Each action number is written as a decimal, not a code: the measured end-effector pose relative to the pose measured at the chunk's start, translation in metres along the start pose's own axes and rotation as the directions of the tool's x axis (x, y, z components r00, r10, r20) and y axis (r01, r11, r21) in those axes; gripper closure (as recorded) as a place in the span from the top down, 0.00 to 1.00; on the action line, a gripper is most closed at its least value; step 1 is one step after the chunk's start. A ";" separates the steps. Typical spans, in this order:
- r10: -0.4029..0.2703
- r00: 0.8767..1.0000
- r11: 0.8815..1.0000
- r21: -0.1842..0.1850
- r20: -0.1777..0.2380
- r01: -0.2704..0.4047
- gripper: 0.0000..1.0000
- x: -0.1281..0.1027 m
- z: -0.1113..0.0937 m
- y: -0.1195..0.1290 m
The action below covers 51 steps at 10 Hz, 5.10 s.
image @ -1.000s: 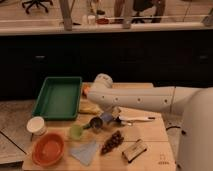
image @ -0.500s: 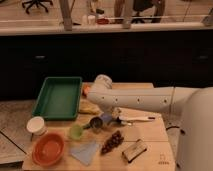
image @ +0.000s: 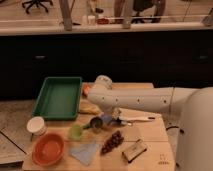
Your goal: Place sponge in metal cup
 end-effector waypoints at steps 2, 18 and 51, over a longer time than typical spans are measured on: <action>0.005 1.000 1.000 0.006 -0.002 -0.005 0.00 0.002 -0.003 0.001; -0.177 0.980 0.960 0.238 0.096 0.150 0.00 -0.029 -0.070 -0.034; -0.246 0.924 0.957 0.226 0.294 0.183 0.80 -0.036 -0.057 -0.044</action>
